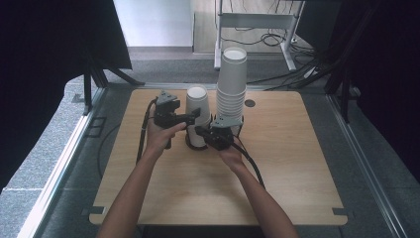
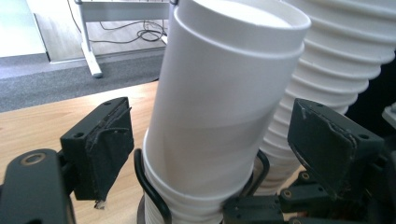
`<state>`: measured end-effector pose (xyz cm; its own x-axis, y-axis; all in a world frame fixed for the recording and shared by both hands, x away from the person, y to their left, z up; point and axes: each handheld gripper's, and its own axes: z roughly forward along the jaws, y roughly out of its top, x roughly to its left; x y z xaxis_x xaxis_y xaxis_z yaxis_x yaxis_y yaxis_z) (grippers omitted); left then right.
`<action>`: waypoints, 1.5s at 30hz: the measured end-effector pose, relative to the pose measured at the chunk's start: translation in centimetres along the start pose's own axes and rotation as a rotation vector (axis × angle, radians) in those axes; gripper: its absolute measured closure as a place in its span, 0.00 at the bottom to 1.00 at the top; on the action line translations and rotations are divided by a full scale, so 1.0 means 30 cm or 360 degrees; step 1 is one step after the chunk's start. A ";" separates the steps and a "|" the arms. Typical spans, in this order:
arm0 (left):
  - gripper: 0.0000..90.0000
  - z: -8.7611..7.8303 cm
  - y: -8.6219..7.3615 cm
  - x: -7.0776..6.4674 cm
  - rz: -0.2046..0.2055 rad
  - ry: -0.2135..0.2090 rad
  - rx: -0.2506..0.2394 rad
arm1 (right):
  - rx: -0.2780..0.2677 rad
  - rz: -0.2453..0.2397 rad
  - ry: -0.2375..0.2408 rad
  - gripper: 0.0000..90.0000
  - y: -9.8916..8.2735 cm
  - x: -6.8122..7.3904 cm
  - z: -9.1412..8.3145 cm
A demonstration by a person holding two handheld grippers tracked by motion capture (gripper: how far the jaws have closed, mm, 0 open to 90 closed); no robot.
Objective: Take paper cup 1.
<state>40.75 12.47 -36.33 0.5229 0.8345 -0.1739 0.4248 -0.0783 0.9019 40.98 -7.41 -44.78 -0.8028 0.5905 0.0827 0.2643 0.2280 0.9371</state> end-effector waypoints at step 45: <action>0.17 0.119 0.068 -0.039 0.0128 0.0029 -0.0105 | -0.0004 0.0004 0.0005 0.99 0.002 -0.007 0.002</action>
<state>43.63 9.38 -35.71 0.5399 0.8366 -0.0932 0.3319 -0.1099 0.9369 41.20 -7.46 -44.76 -0.8038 0.5886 0.0865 0.2654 0.2246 0.9376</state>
